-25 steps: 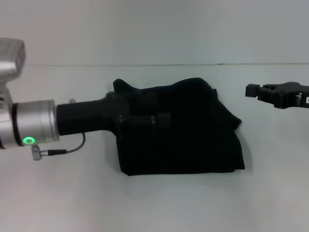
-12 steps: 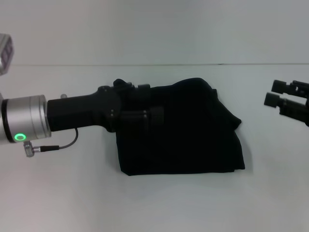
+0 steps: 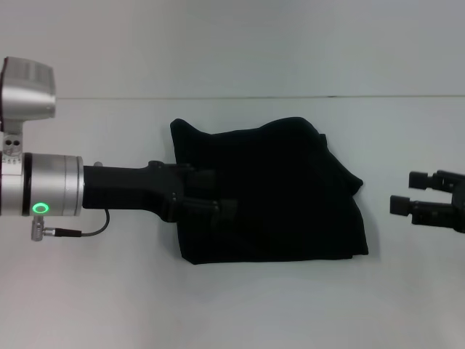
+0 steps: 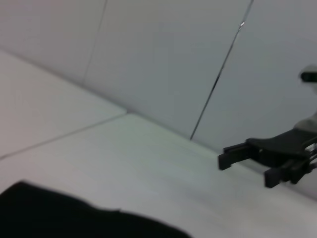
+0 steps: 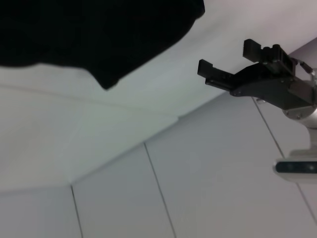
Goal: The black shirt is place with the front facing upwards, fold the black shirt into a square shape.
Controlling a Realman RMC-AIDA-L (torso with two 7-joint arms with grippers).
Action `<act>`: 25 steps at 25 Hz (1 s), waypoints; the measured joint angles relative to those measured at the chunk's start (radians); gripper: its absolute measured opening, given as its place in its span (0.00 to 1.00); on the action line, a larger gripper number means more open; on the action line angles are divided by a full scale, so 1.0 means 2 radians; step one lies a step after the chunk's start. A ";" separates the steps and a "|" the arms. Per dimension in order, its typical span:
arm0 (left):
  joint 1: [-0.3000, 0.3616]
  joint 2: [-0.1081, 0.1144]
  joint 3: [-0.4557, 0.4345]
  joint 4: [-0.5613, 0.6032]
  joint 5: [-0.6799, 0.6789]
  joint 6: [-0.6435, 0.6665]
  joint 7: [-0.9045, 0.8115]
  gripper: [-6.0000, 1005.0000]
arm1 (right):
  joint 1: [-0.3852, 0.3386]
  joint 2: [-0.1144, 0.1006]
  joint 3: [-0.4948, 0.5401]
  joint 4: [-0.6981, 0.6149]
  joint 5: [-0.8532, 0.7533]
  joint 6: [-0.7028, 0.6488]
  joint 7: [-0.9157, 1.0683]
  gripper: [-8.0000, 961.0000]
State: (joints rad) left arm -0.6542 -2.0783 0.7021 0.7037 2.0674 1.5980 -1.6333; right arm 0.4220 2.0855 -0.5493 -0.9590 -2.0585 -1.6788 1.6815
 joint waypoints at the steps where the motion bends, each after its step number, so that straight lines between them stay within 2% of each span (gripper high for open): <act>1: -0.001 0.001 0.003 0.000 0.005 -0.005 -0.004 0.88 | 0.003 0.000 0.000 0.000 -0.010 0.002 0.009 0.85; 8: -0.007 0.003 0.009 0.002 0.035 -0.024 -0.025 0.88 | 0.017 0.001 -0.004 0.002 -0.051 0.019 0.028 0.92; 13: -0.007 0.003 0.009 0.006 0.036 -0.019 -0.025 0.88 | 0.020 0.001 -0.006 0.003 -0.056 0.022 0.032 0.92; 25: -0.007 0.001 0.013 0.007 0.037 -0.019 -0.026 0.87 | 0.031 -0.007 -0.007 -0.002 -0.073 0.030 0.062 0.91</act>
State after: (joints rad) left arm -0.6688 -2.0773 0.7276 0.7175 2.1413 1.5604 -1.6852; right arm 0.4846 2.0713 -0.5639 -0.9638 -2.2052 -1.6194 1.8065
